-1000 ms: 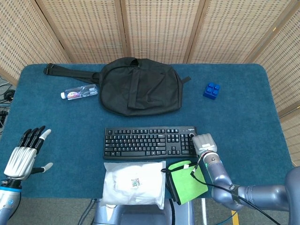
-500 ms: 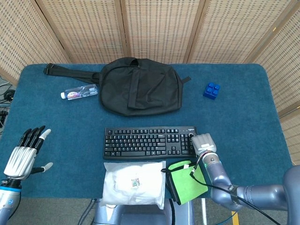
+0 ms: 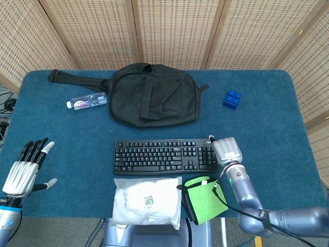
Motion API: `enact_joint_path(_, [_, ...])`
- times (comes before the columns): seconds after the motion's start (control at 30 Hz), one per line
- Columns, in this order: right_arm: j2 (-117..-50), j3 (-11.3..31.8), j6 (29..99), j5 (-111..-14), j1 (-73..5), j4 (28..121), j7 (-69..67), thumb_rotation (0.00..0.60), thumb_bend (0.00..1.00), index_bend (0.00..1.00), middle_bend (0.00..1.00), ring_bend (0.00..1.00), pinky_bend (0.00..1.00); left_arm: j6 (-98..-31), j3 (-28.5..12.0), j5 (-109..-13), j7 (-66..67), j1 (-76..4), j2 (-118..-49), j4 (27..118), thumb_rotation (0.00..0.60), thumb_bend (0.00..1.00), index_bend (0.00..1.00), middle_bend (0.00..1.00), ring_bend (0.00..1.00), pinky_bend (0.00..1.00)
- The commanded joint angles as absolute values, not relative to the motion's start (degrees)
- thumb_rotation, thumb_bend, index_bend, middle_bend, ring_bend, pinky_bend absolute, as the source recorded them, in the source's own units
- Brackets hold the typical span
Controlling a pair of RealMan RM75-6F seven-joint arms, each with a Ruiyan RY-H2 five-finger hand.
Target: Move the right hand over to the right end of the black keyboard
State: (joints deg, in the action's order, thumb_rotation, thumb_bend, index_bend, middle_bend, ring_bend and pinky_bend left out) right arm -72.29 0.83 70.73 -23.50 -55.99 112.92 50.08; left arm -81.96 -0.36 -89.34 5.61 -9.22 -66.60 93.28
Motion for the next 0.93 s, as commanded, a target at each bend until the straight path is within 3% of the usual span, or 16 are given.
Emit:
enact_joint_path(0.03, [-67.0, -0.9, 76.3, -36.0, -49.6, 116.8, 41.9, 0.600, 0.53, 0.03, 0.32, 0.26, 0.49, -82.1, -0.4, -89.3, 5.6, -9.2, -66.6, 93.3, 0.600, 0.00, 0.00, 0.00, 0.00, 0.00])
enact_joint_path(0.17, [-64.0, -4.4, 80.6, -49.5, -42.5, 116.8, 32.9, 0.600, 0.42, 0.00, 0.13, 0.07, 0.35, -82.0, -0.3, -89.2, 5.8, -9.2, -66.7, 93.2, 0.600, 0.00, 0.00, 0.00, 0.00, 0.00])
enact_joint_path(0.3, [-62.9, -8.7, 86.3, -63.8, -34.7, 112.6, 24.0, 0.600, 0.38, 0.00, 0.01, 0.00, 0.20, -81.9, -0.3, -89.3, 6.3, -9.2, -67.0, 93.2, 0.600, 0.00, 0.00, 0.00, 0.00, 0.00])
enact_joint_path(0.63, [-64.9, -13.7, 96.5, -78.0, -21.2, 98.3, 9.7, 0.600, 0.23, 0.00, 0.00, 0.00, 0.01, -82.5, -0.3, -89.7, 7.7, -9.0, -68.0, 92.9, 0.600, 0.00, 0.00, 0.00, 0.00, 0.00])
enact_joint_path(0.77, [-67.4, -12.9, 101.5, -81.5, -16.2, 90.1, 3.8, 0.600, 0.21, 0.00, 0.00, 0.00, 0.00, -83.1, -0.3, -90.0, 7.5, -8.8, -68.3, 92.8, 0.600, 0.00, 0.00, 0.00, 0.00, 0.00])
enact_joint_path(0.93, [-69.8, -11.7, 102.9, -83.2, -12.5, 84.2, -0.5, 0.600, 0.21, 0.00, 0.00, 0.00, 0.00, -83.7, 0.0, -90.5, 8.0, -8.5, -68.7, 92.6, 0.600, 0.00, 0.00, 0.00, 0.00, 0.00])
